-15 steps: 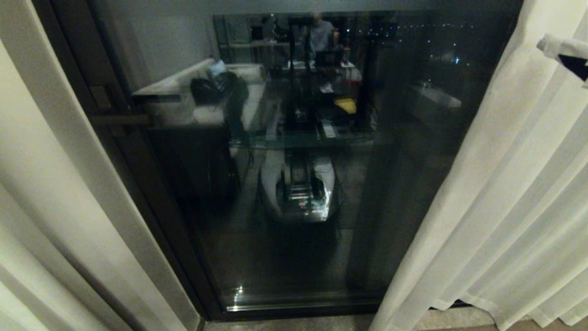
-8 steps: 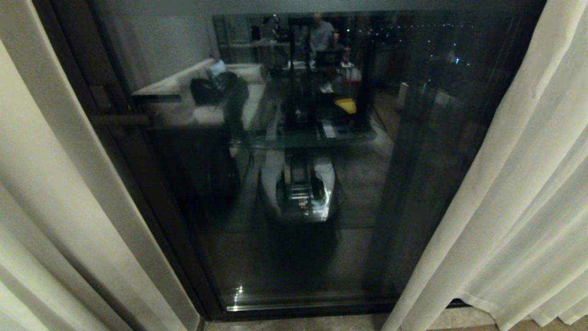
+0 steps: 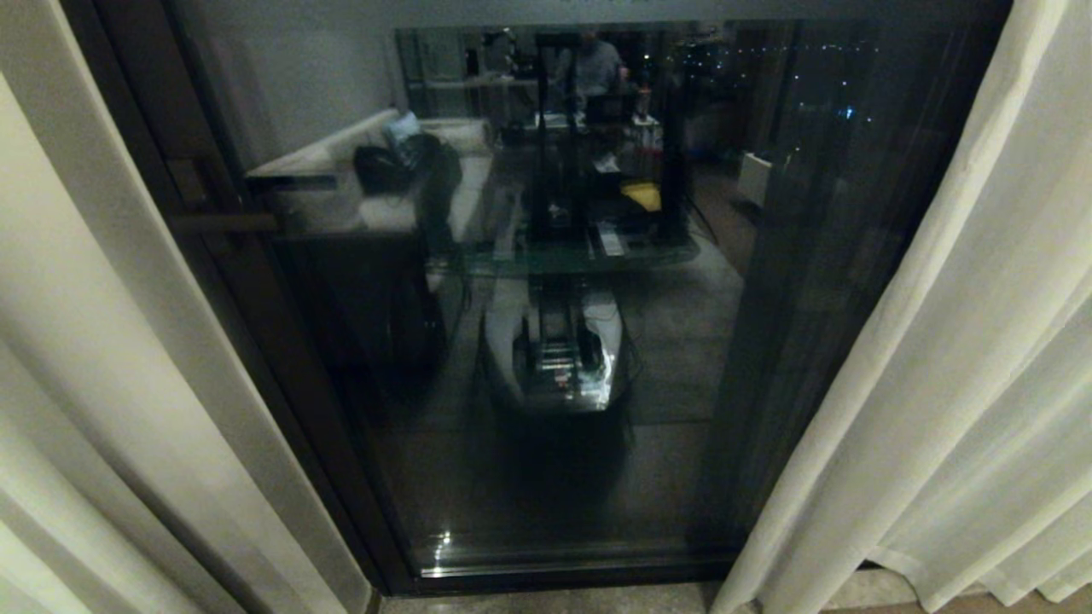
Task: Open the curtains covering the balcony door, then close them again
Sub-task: Close the inner curtains on both sides
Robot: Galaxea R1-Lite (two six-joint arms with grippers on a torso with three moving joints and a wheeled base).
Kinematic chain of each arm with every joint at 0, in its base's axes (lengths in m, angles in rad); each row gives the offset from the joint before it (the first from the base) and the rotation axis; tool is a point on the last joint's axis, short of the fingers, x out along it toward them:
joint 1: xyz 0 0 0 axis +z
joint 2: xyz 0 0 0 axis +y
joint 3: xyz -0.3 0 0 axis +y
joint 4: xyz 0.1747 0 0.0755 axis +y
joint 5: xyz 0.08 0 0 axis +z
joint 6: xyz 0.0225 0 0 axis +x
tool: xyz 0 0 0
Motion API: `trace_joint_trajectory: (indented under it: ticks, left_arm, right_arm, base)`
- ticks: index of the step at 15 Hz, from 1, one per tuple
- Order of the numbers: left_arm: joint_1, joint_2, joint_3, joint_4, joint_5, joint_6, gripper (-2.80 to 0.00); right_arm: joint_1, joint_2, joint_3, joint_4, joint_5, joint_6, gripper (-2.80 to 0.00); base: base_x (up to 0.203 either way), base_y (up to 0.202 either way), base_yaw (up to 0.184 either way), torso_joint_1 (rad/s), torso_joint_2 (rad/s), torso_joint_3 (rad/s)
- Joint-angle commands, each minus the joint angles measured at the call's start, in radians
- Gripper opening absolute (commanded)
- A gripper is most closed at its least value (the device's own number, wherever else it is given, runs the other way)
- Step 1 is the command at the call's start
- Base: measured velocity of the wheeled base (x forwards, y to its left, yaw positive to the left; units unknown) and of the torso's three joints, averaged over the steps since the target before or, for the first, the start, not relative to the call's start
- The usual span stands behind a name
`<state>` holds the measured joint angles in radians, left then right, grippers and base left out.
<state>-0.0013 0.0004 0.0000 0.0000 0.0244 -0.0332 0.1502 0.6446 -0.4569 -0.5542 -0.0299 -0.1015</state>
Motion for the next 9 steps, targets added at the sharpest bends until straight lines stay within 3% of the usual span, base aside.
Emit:
trace_joint_trajectory:
  ticks: [1, 4, 9]
  left_arm:
    - [0.0, 0.0, 0.0, 0.0, 0.0, -0.001, -2.8]
    - [0.0, 0.0, 0.0, 0.0, 0.0, -0.001, -2.8]
    - [0.0, 0.0, 0.0, 0.0, 0.0, -0.001, -2.8]
  right_arm:
    - [-0.029, -0.145, 0.059, 0.024, -0.002, -0.001, -2.8]
    - [-0.081, -0.246, 0.084, 0.131, 0.01, -0.019, -2.8]
    - [-0.089, -0.363, 0.124, 0.233, 0.015, -0.029, -2.8]
  base:
    - [0.0, 0.0, 0.0, 0.0, 0.0, 0.0]
    - [0.0, 0.0, 0.0, 0.0, 0.0, 0.0]
    - [0.0, 0.0, 0.0, 0.0, 0.0, 0.0]
